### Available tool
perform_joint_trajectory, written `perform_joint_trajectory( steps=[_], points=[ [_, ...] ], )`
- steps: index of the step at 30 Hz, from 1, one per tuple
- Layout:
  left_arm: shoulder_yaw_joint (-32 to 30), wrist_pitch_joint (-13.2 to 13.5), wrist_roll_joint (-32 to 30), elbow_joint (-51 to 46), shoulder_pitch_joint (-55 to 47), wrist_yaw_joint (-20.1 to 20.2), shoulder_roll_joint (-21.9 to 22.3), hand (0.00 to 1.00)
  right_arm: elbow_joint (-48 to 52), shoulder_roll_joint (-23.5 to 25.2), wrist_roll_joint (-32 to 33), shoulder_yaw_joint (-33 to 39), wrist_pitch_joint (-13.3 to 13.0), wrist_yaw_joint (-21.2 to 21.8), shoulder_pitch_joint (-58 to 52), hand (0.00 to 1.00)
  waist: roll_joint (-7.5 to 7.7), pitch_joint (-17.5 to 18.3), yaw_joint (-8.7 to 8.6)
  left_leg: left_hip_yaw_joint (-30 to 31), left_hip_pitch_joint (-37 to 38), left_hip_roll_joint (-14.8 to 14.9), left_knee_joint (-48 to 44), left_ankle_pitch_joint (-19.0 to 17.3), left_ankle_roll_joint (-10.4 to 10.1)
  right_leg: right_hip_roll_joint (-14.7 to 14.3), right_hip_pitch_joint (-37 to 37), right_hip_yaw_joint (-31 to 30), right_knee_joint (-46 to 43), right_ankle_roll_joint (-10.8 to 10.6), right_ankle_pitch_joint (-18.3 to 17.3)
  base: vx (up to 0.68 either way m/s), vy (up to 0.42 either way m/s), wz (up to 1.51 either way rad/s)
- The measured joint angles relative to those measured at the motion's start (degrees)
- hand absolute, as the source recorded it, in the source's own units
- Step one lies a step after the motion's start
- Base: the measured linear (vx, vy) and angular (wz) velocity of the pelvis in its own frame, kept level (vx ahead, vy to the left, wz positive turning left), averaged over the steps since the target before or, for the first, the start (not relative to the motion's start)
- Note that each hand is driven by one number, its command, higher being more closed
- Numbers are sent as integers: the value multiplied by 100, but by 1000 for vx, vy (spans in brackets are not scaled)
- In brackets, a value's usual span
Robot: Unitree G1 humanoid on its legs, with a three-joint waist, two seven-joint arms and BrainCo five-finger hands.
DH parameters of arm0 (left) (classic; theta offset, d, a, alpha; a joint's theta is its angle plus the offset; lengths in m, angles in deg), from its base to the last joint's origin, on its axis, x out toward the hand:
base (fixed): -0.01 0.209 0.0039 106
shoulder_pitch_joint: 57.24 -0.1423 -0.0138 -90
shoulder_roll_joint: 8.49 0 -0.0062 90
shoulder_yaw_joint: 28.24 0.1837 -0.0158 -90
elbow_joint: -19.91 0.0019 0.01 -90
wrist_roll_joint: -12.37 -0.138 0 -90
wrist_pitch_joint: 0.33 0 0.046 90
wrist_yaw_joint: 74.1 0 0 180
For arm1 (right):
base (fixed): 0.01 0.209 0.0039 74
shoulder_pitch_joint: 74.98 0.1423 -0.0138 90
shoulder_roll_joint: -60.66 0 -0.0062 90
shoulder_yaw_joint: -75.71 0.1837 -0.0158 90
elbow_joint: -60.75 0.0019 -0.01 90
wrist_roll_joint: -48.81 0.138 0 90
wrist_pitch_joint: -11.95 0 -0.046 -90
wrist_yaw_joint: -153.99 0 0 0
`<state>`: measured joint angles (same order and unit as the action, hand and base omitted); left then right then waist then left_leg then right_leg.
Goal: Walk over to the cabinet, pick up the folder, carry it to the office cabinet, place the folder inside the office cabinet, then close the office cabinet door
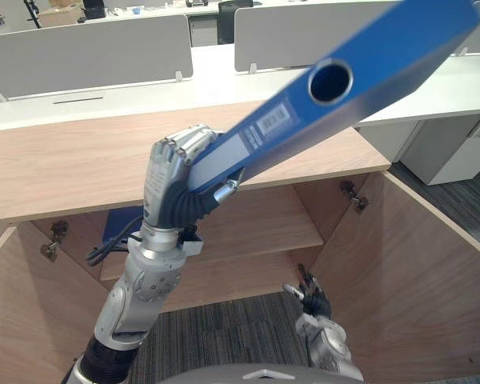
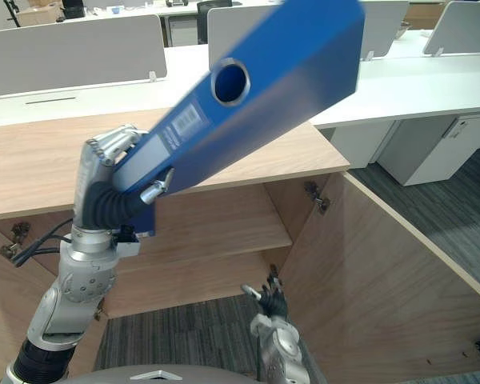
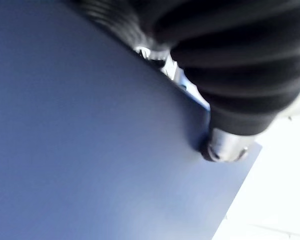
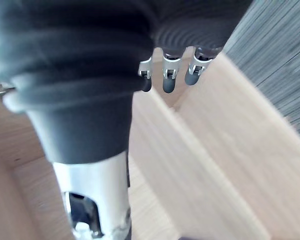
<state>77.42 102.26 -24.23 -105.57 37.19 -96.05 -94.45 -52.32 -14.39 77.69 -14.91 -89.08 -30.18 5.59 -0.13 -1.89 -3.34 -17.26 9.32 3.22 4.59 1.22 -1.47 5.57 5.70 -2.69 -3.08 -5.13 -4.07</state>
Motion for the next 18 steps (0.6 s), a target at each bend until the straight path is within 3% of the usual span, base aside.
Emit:
perform_joint_trajectory(
  steps=[11, 18],
  points=[
    [-376, 142, 1419, -415, -758, -170, 577, 100, 2873, 352, 288, -93, -575, -11, -271, 0, 42, -25, 2, -128, -39, -8, -1, -37, 6, 0, -99, -125, 22, -28, 32, -7, -10, -5],
    [-450, 167, 2093, -410, -1240, -161, 803, 100, 4019, 428, 101, -91, -830, -147, -406, 0, 66, -41, 2, -130, -59, -16, 0, -50, 14, 10, -110, -122, 42, -33, 34, -2, -2, 0]
  ],
)
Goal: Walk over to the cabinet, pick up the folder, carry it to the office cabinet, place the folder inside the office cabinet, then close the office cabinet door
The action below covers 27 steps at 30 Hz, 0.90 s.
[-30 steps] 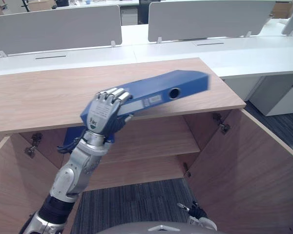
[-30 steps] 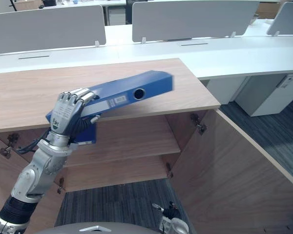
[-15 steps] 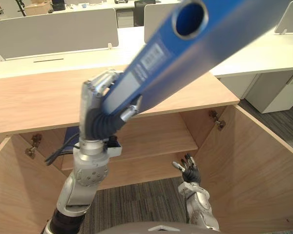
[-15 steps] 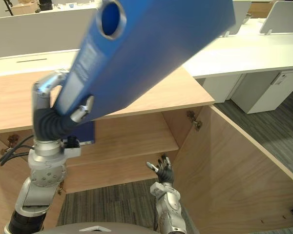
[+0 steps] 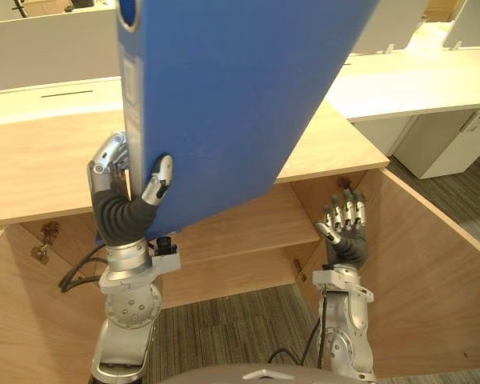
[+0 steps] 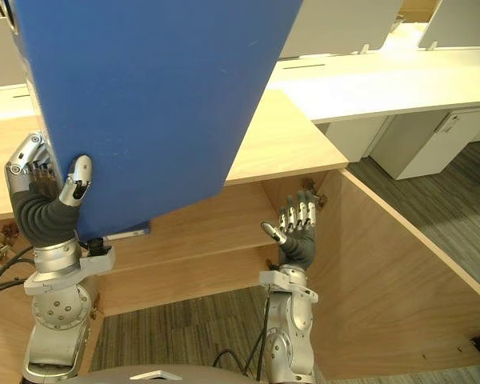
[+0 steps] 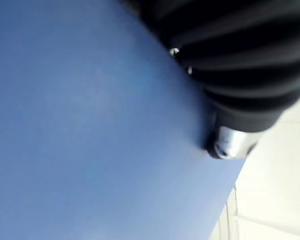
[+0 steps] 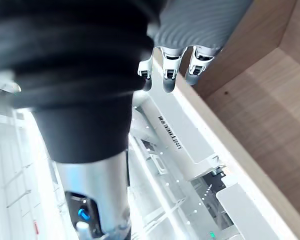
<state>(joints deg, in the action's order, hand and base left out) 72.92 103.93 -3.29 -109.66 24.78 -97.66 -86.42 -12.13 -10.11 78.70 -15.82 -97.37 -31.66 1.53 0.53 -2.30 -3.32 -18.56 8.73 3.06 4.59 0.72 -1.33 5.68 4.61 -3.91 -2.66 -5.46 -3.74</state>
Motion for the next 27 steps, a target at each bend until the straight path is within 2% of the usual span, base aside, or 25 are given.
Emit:
perform_joint_trajectory(
  steps=[7, 14, 20, 23, 27],
  points=[
    [-29, 57, 382, 343, -117, 39, 110, 100, 574, -2, -559, -4, -152, -135, 97, 0, 4, 7, -3, 86, -112, -16, 0, 17, 17, 23, -60, 101, 1, -29, 18, -10, -17, 5],
    [18, 101, 566, 680, -118, 318, 111, 100, 663, -351, -565, -33, -151, -184, 751, 0, 9, 6, 15, 144, -166, -22, 0, 54, 38, 33, -57, 145, 1, -72, 47, -17, -15, 4],
    [192, 176, 667, 924, -112, 578, 42, 100, 662, -705, -703, -89, -124, -52, 1001, 0, 14, 4, 32, 195, -201, -54, 35, 87, 74, 70, -62, 168, -1, -106, 68, -42, -12, 4],
    [311, 177, 701, 963, -112, 720, 2, 100, 602, -859, -704, -223, -18, 35, 1082, 0, 23, -1, 41, 212, -214, -72, 36, 111, 85, 87, -70, 177, 0, -127, 81, -39, -3, 3],
    [429, 179, 784, 965, -112, 808, -62, 100, 301, -889, -669, -285, 61, 202, 1241, 0, 50, -8, 53, 273, -233, -73, 37, 146, 86, 90, -77, 254, 2, -125, 85, -47, -16, 9]
  ],
)
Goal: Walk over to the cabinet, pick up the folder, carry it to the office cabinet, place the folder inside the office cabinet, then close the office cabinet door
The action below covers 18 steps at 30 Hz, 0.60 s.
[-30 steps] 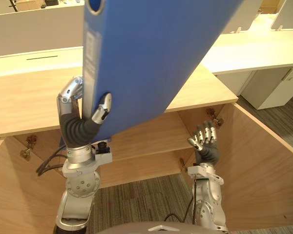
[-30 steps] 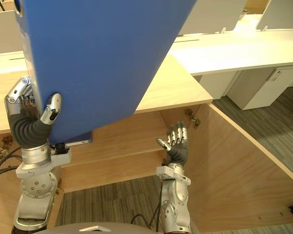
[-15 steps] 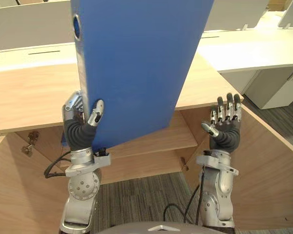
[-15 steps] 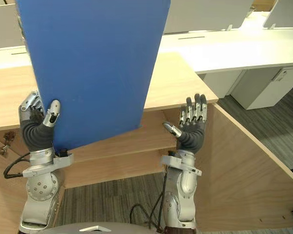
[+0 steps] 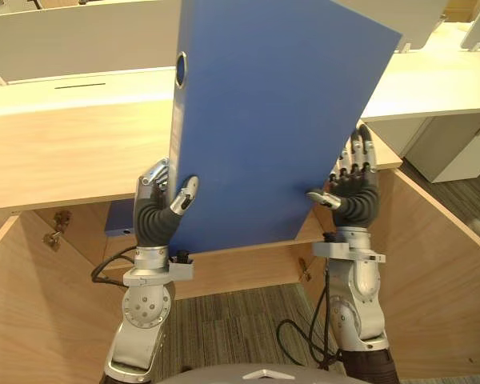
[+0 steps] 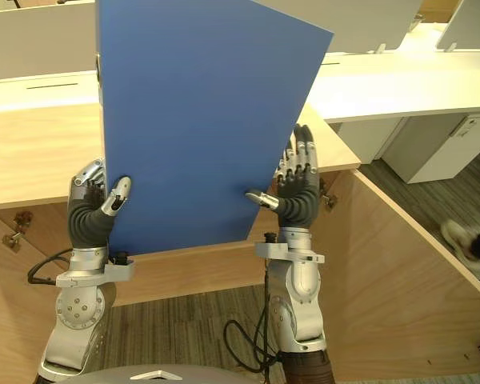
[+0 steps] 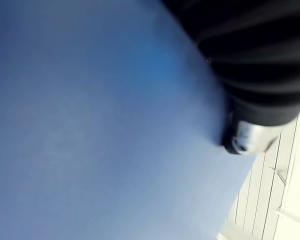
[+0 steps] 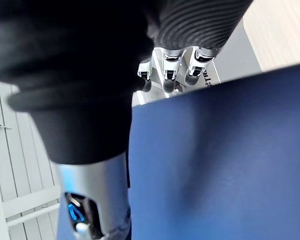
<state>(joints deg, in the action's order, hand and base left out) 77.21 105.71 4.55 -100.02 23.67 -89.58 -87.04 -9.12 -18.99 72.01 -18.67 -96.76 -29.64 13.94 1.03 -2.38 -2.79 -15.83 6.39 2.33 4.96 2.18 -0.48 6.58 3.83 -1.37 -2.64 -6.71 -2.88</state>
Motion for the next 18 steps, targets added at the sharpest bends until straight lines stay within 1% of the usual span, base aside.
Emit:
perform_joint_trajectory(
  steps=[2, 6, 7, 8, 9, 12, 13, 14, 15, 17, 18],
  points=[
    [51, 2, 71, 0, 0, 94, 0, 100, -309, -68, 24, -15, 45, 92, 102, 0, 29, 16, 30, 24, -50, 3, 0, 36, 5, -3, -41, 32, 2, 8, 15, -32, -16, 7],
    [94, 2, 96, 7, 0, 154, -13, 100, -475, -224, 421, -118, 121, 288, 216, 0, 47, 27, 81, 28, -80, 1, 0, 69, 16, -1, -55, 38, 30, 12, 52, -16, -3, 0],
    [104, 2, 96, 10, 2, 201, -23, 100, -597, -227, 589, -122, 152, 384, 254, 100, 65, 45, 80, 32, -99, 1, 0, 81, 19, -2, -72, 43, 30, 15, 59, -33, -5, 4],
    [125, 1, 96, 10, 4, 227, -51, 100, -687, -236, 826, -176, 163, 518, 264, 100, 77, 62, 83, 42, -134, 1, 0, 99, 19, -2, -98, 52, 31, 18, 73, -34, -6, 3],
    [134, 2, 96, 12, 4, 237, -79, 100, -760, -247, 919, -210, 164, 598, 282, 100, 84, 63, 85, 42, -140, 1, 0, 105, 20, -2, -105, 51, 31, 18, 79, -38, -3, 2],
    [160, 2, 96, 21, 10, 282, -196, 100, -926, -415, 1323, -255, 291, 881, 296, 100, 102, 75, 109, 42, -144, -2, 0, 123, 30, 0, -107, 49, 33, 19, 97, -29, 2, 0],
    [158, 2, 96, 25, 11, 325, -231, 100, -1012, -527, 1614, -354, 349, 1118, 298, 100, 110, 81, 125, 43, -144, -2, 0, 139, 34, 0, -109, 48, 33, 24, 110, -41, 3, 0],
    [159, 2, 96, 27, 11, 325, -231, 100, -1012, -557, 1697, -370, 368, 1154, 299, 100, 110, 81, 129, 43, -144, -2, 1, 144, 34, 0, -110, 47, 33, 24, 115, -67, 3, 0],
    [159, 2, 102, 27, 11, 325, -230, 100, -1012, -629, 1818, -387, 389, 1322, 299, 100, 112, 82, 138, 43, -146, -3, 3, 165, 39, 0, -122, 44, 41, 24, 123, -57, 3, 0],
    [157, 2, 117, 27, 11, 325, -231, 100, -1014, -637, 1820, -387, 388, 1364, 299, 100, 118, 89, 139, 43, -152, -3, 4, 178, 40, 0, -135, 42, 44, 24, 121, -63, 2, 0],
    [144, 2, 143, 27, 11, 325, -233, 100, -1022, -635, 1901, -386, 386, 1455, 298, 100, 128, 97, 139, 40, -158, -3, 5, 201, 46, 1, -143, 40, 47, 29, 123, -51, 0, -1]
  ],
)
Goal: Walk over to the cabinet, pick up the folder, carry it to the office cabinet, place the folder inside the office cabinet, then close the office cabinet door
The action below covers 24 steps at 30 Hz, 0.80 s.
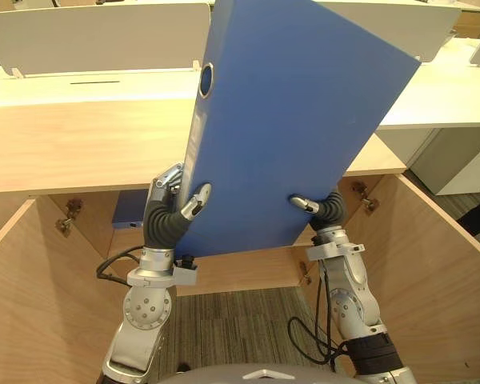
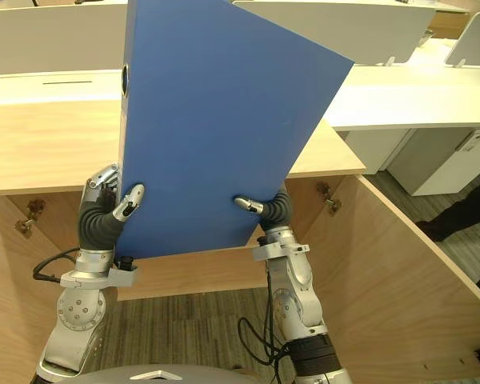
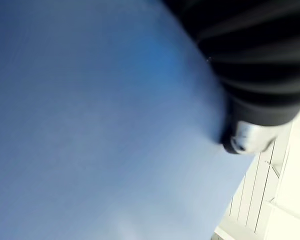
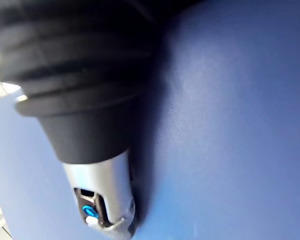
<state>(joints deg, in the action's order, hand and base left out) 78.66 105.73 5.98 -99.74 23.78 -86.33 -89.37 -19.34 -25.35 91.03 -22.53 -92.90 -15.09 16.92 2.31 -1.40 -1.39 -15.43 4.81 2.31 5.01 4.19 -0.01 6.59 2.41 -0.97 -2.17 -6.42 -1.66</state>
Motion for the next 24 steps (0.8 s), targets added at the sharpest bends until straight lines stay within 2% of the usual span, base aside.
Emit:
perform_joint_trajectory(
  steps=[4, 5, 10, 15, 18, 24],
  points=[
    [-20, 0, 0, 1, 0, 6, -37, 100, -46, 30, 23, -2, 0, 67, 0, 100, 30, 54, -1, -3, -21, 1, 0, 26, 1, 2, -23, -2, 2, 35, 0, -45, 2, -1],
    [-45, 1, -1, 6, 0, 22, -42, 0, -71, 41, 17, -6, -2, 92, 0, 100, 46, 73, -1, -3, -22, 1, 1, 36, 0, 2, -23, -1, 3, 30, 3, -38, 2, 0],
    [-154, 36, 6, 132, 0, 39, -35, 0, -205, 185, -37, 2, -4, 44, -8, 100, 98, 159, 18, -3, -26, 3, 1, 47, -7, 2, -24, 0, 12, 43, 32, -6, 0, 0],
    [-590, 131, 5, 174, -1, -61, 119, 0, -190, 492, -284, 26, -9, -131, -8, 100, 85, 183, 35, 2, -58, 5, 0, 57, -21, 2, -20, 8, 87, 54, 106, 0, 0, 0],
    [-1049, 164, 13, 411, -21, -240, 254, 0, -177, 745, -456, 195, -32, -327, -9, 100, 76, 189, 56, 51, -58, 4, 0, 69, -28, 3, 7, 45, 90, 55, 107, -12, 0, 8],
    [-2065, 114, 190, 1204, -421, -253, 309, 0, 116, 939, -677, 647, -128, -593, -85, 100, 50, 199, 100, 163, -56, 8, 0, 65, -52, 6, 104, 171, 144, 57, 107, -1, -2, 9]
  ],
)
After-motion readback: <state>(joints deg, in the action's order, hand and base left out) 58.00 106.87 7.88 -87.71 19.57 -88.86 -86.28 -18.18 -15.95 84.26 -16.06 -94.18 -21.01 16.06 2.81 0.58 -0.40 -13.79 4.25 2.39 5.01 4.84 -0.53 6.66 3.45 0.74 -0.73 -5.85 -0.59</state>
